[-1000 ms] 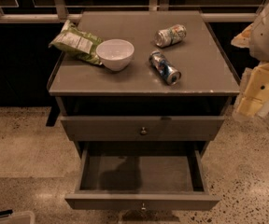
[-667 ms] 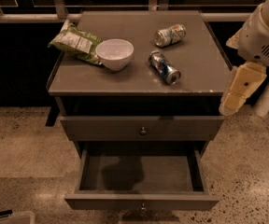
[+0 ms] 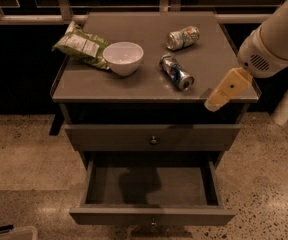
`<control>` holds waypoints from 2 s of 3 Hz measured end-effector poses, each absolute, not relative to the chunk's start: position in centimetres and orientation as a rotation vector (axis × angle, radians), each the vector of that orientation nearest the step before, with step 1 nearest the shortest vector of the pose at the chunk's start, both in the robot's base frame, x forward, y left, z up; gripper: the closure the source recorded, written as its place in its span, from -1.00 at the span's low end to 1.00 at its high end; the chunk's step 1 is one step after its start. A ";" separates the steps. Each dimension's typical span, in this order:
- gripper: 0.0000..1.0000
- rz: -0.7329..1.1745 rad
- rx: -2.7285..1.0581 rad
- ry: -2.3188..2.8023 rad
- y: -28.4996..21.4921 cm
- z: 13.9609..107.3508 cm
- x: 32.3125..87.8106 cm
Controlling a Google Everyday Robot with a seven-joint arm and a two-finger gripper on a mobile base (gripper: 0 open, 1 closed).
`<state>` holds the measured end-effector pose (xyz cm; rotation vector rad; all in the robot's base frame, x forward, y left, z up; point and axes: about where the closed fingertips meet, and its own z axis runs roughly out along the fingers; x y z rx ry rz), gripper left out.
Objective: Place redbull can into middle drawer
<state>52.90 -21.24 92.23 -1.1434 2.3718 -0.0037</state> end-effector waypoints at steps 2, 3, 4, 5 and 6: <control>-1.00 0.013 -1.035 2.322 -21.3 92.2 53.5; -1.00 0.083 -0.972 2.233 -21.2 89.7 53.9; -1.00 0.110 -0.950 2.185 -20.4 87.9 56.2; -1.00 0.103 -0.998 2.143 -17.6 86.9 59.3; -1.00 0.080 -1.058 2.120 -13.4 84.7 65.5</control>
Offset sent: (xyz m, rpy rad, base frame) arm -0.0042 -0.0264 -0.0127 0.2942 -0.3471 -0.1595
